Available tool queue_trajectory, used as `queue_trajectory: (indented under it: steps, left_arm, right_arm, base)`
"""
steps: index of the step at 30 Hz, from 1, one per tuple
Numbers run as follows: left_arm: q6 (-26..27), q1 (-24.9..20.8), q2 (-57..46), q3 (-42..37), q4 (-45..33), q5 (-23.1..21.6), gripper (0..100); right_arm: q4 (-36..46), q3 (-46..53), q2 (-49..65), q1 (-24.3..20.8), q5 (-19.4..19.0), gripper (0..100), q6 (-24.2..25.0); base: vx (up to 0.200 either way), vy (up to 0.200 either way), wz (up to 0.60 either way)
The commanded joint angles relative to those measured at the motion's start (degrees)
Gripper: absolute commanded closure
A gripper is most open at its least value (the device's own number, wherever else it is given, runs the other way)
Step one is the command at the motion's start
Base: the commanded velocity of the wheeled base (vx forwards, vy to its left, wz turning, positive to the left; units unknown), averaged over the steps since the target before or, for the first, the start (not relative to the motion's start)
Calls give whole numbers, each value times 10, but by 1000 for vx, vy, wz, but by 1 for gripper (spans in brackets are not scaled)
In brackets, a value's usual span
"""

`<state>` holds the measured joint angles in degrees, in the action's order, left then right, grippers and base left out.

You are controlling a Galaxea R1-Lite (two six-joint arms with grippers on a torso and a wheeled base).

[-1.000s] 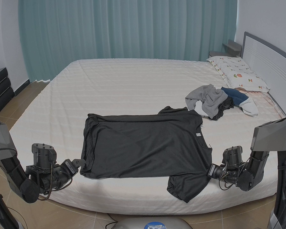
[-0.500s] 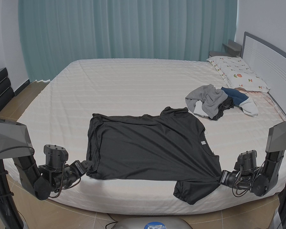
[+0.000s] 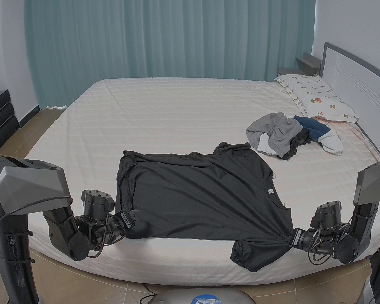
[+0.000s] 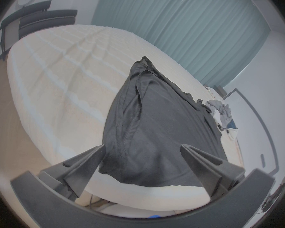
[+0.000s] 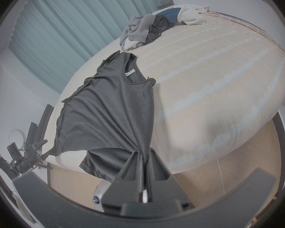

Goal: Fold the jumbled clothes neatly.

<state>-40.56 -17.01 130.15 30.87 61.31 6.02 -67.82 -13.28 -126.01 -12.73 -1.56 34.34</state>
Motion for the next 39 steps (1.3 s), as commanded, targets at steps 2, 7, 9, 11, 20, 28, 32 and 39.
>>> queue_trajectory:
  steps: [2, 7, 9, 11, 20, 28, 32, 39]
  left_arm:
    - [37, 0, 40, 5, 5, 38, 100]
    - [61, 0, 45, -1, 4, 71, 100]
    - [65, 0, 44, -4, 6, 82, 100]
    - [65, 6, 42, -5, 7, 101, 100]
    - [59, 65, 38, -52, 10, 113, 100]
    - [58, 93, 20, -111, 73, 81, 100]
    - [57, 89, 2, -110, 99, 73, 100]
    - [52, 60, -2, -63, 109, 72, 0]
  right_arm:
    - [0, 1, 2, -1, 0, 100, -1]
    - [0, 1, 2, -1, 0, 100, 0]
    - [0, 1, 2, -1, 0, 100, 0]
    - [0, 1, 2, -1, 1, 100, -1]
    - [0, 14, 1, 0, 5, 100, -4]
    - [-5, 19, 0, 0, 5, 100, -12]
    - [-16, 21, -3, 0, 5, 100, -12]
    - [-17, 22, 2, 0, 4, 100, -11]
  base:
    - [0, 0, 0]
    - [0, 0, 0]
    - [0, 0, 0]
    - [0, 0, 0]
    - [0, 0, 0]
    - [0, 0, 0]
    - [0, 0, 0]
    - [0, 0, 0]
